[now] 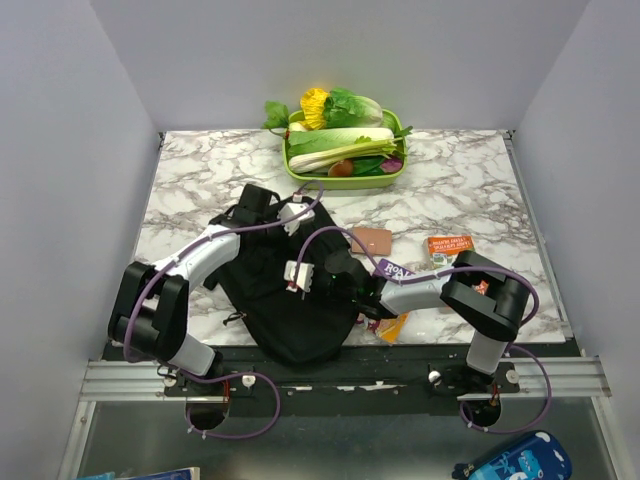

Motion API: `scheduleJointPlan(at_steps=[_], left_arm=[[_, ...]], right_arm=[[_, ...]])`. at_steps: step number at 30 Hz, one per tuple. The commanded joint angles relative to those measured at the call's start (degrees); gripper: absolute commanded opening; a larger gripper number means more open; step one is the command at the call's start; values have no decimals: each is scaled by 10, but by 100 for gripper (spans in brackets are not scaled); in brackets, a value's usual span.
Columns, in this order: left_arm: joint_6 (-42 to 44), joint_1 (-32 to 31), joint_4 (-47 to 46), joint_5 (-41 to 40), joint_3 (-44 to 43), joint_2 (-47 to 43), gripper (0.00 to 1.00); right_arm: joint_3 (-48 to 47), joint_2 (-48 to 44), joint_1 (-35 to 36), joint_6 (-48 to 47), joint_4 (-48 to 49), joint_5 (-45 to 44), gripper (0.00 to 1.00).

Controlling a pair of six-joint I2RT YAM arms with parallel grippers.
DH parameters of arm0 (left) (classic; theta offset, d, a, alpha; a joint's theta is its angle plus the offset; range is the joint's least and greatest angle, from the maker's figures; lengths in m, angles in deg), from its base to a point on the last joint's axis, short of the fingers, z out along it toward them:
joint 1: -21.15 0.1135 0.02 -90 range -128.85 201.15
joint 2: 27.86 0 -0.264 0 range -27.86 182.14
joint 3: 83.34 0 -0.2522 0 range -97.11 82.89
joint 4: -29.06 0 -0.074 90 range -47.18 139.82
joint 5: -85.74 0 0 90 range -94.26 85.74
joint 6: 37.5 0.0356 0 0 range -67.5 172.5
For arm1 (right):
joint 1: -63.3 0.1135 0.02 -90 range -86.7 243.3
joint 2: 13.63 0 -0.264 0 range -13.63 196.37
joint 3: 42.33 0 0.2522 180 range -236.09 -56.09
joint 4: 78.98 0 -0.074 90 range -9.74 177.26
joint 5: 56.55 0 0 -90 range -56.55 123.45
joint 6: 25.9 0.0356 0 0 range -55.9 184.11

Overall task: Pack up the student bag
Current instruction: Unzip the student bag at the center of the board, then pick up the personal item from the center of the board.

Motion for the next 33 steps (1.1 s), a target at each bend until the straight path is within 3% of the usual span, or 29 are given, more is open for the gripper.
scheduleJointPlan(at_steps=[1, 7, 9, 12, 13, 22, 26, 29, 33], left_arm=[[-28, 10, 44, -60, -62, -31, 0], [-71, 11, 84, -4, -96, -54, 0], [-80, 12, 90, 12, -99, -62, 0], [-89, 13, 99, 21, -100, -69, 0], [-90, 13, 100, 22, -99, -73, 0], [-88, 25, 110, 20, -95, -91, 0], [-90, 26, 113, 16, -99, -99, 0], [-92, 26, 120, 16, -112, -102, 0], [-86, 26, 140, 18, -126, -101, 0]], right_arm=[[16, -20, 0, 13, -16, -32, 1], [-9, -32, 0, 48, -41, -41, 1], [-17, -39, -1, 60, -56, -41, 7], [-52, -56, -5, 82, -102, -41, 27], [-62, -66, -7, 100, -118, -41, 42], [-77, -187, -118, 284, -163, 5, 90], [-75, -204, -187, 337, -194, -22, 99], [-113, -171, -266, 389, -278, -40, 100], [-163, -108, -315, 417, -393, -95, 100]])
